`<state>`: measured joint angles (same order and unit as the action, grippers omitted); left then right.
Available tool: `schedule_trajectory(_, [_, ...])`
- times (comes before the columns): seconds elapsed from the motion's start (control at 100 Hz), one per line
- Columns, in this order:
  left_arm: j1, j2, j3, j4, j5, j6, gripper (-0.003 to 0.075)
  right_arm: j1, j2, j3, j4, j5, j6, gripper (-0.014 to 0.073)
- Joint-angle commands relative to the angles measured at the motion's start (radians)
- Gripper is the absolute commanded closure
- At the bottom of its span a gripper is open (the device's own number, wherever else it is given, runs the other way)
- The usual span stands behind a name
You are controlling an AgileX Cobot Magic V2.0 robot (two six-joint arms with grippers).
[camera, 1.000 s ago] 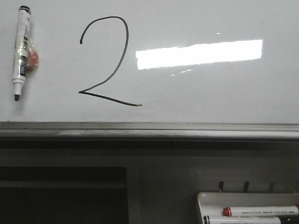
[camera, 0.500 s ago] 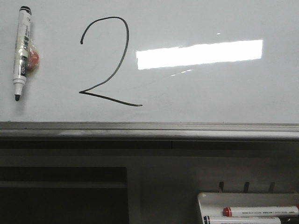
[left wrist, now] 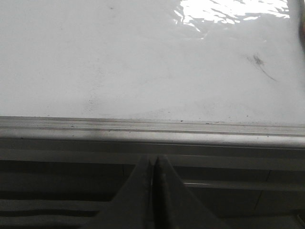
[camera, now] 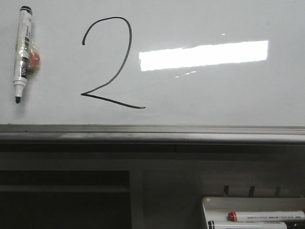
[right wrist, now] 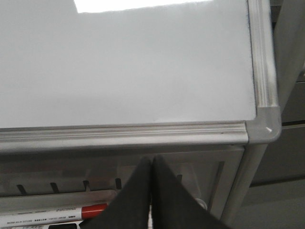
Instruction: Write number 2 on whiteboard
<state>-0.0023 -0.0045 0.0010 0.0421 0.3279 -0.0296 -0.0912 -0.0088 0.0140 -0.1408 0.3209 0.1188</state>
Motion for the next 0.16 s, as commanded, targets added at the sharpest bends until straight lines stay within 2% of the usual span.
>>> schedule_trajectory(0.0, [0.002,-0.027,0.011,0.001,-0.066,-0.008,0.0741,-0.007,-0.022,0.024,-0.012,-0.013,-0.004,0.0645])
schedule_trajectory(0.15, [0.002,-0.027,0.011,0.001,-0.066,-0.008,0.0741,-0.007,-0.022,0.024,-0.012,-0.013,-0.004,0.0645])
